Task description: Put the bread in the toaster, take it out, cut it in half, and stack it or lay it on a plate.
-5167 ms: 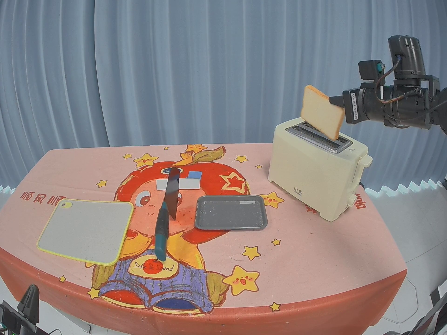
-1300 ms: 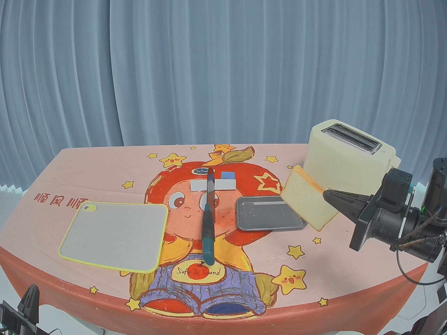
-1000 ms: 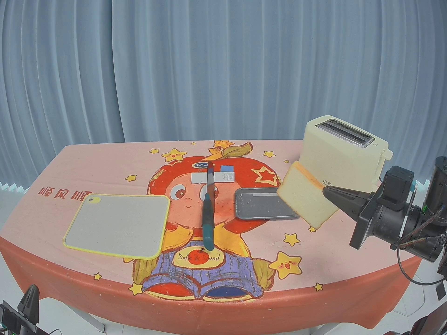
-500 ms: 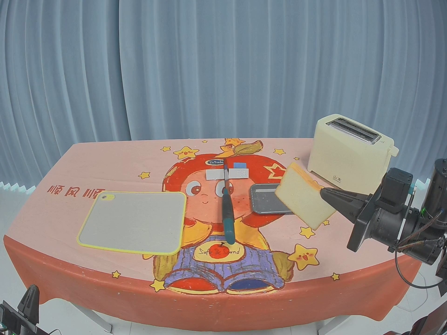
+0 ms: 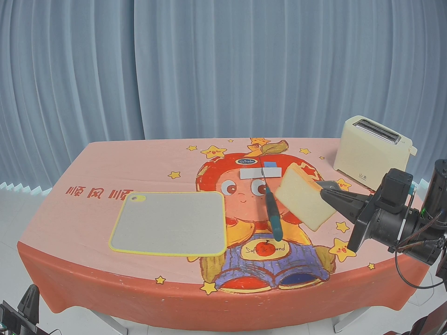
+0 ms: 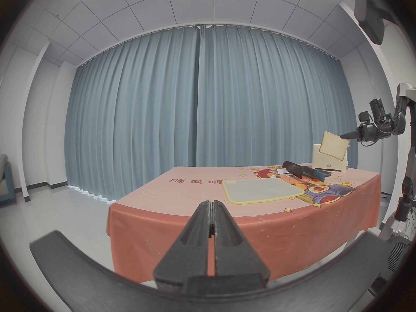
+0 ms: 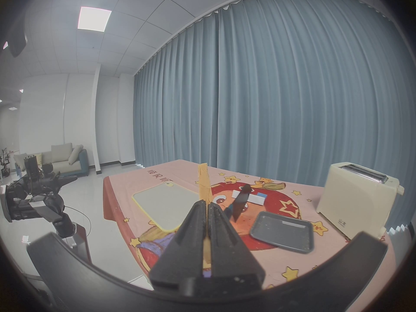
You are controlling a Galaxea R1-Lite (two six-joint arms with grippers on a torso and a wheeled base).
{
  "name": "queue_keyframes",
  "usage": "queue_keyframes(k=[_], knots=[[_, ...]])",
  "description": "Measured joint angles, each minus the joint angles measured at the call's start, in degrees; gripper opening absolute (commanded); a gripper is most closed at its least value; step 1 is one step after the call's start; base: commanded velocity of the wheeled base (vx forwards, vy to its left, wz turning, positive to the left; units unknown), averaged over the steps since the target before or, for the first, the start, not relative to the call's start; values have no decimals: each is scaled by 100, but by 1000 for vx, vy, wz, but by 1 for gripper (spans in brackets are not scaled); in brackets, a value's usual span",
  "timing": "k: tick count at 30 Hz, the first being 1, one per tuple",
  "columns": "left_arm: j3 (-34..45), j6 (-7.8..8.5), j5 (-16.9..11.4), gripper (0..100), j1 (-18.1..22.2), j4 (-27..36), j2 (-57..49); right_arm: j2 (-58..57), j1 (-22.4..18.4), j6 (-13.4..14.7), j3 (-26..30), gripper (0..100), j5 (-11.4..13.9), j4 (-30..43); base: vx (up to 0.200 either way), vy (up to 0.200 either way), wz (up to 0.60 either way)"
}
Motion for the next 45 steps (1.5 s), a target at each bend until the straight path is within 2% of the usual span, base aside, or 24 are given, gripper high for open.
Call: queue_keyframes(k=[7,11,32,35,38,41,45], knots=[[0,0,0,0,-2,-2,0,13,7,0,2,0,-15,1,0,200,0],[0,0,0,0,-5,0,0,20,11,0,-2,0,-116,1,0,200,0],[0,6,1,0,0,-5,0,77,177,145,88,0,-146,-5,0,0,0],[0,6,1,0,0,-7,0,129,173,279,72,0,-151,-7,0,0,0],[0,6,4,0,0,-7,0,155,177,367,44,0,-200,-7,0,0,0],[0,6,1,0,0,-7,0,171,188,380,50,0,-360,0,0,0,0],[0,4,1,0,0,-7,0,196,286,435,90,0,-368,1,0,0,0]])
